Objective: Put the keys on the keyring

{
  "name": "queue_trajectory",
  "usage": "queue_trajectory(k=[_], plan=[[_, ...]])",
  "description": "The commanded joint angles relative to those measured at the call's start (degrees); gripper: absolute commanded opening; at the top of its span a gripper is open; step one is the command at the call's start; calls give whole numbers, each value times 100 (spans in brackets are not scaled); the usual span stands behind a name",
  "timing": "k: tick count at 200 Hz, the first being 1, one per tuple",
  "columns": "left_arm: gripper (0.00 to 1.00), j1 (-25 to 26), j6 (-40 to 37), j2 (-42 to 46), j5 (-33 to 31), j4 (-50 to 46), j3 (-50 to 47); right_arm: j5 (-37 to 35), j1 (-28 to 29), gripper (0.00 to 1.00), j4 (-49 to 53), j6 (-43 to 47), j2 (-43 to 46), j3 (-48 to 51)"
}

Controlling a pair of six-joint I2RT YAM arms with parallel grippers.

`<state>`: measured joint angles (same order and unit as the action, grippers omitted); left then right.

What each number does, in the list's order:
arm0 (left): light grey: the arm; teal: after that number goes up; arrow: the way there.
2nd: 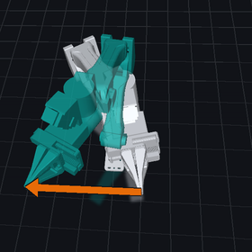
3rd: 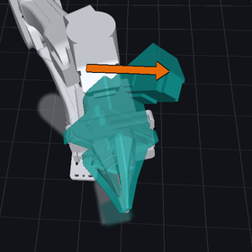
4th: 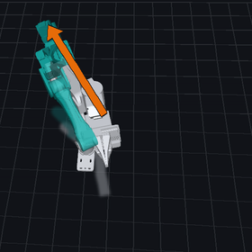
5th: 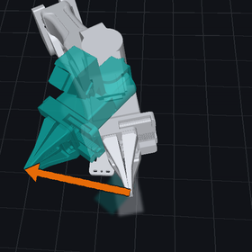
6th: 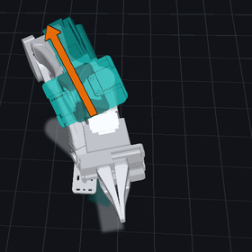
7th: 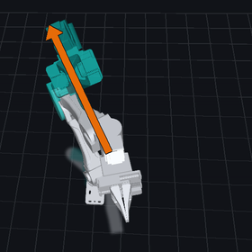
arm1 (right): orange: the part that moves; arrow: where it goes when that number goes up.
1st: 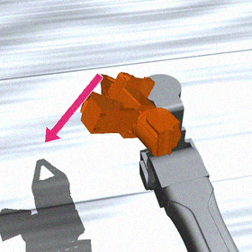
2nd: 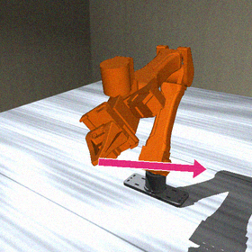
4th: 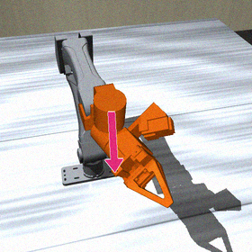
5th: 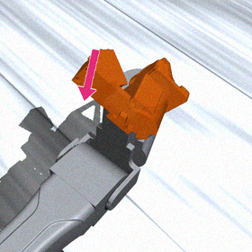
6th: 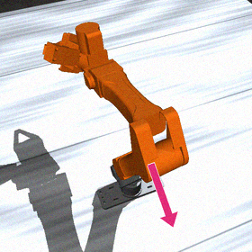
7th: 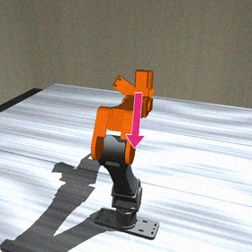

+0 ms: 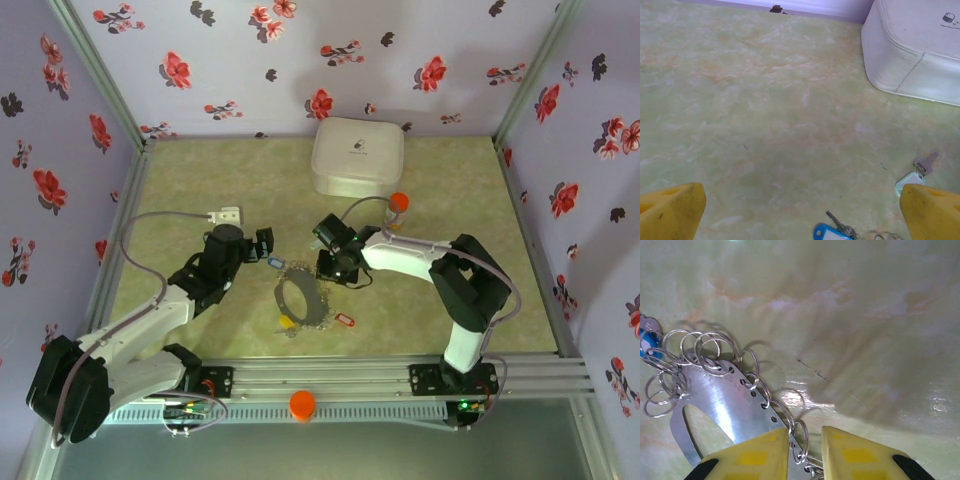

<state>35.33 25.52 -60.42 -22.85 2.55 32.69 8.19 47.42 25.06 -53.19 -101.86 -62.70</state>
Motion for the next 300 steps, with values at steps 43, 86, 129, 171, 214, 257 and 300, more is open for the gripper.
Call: queue_trajectory(k=[43,86,129,171,214,257,300], plan=[[100,-44,97,118,8,-49,38,330,60,22,-202,-88,-167,142],[100,-42,107,136,13,-105,52,386,61,16,-261,-80,-212,163],[100,-44,94,136,15,-144,71,343,63,5,-215,-54,-204,146],[100,-44,-1,227,0,-201,102,119,77,0,204,257,82,-91],[100,-43,-277,631,-76,-371,153,-256,171,0,1158,1404,545,-723],[100,-44,-909,1382,31,-561,144,-488,171,0,2569,3180,800,-1604],[93,-35,-1790,1936,1205,-679,202,-542,178,0,3809,4800,1089,-2503]])
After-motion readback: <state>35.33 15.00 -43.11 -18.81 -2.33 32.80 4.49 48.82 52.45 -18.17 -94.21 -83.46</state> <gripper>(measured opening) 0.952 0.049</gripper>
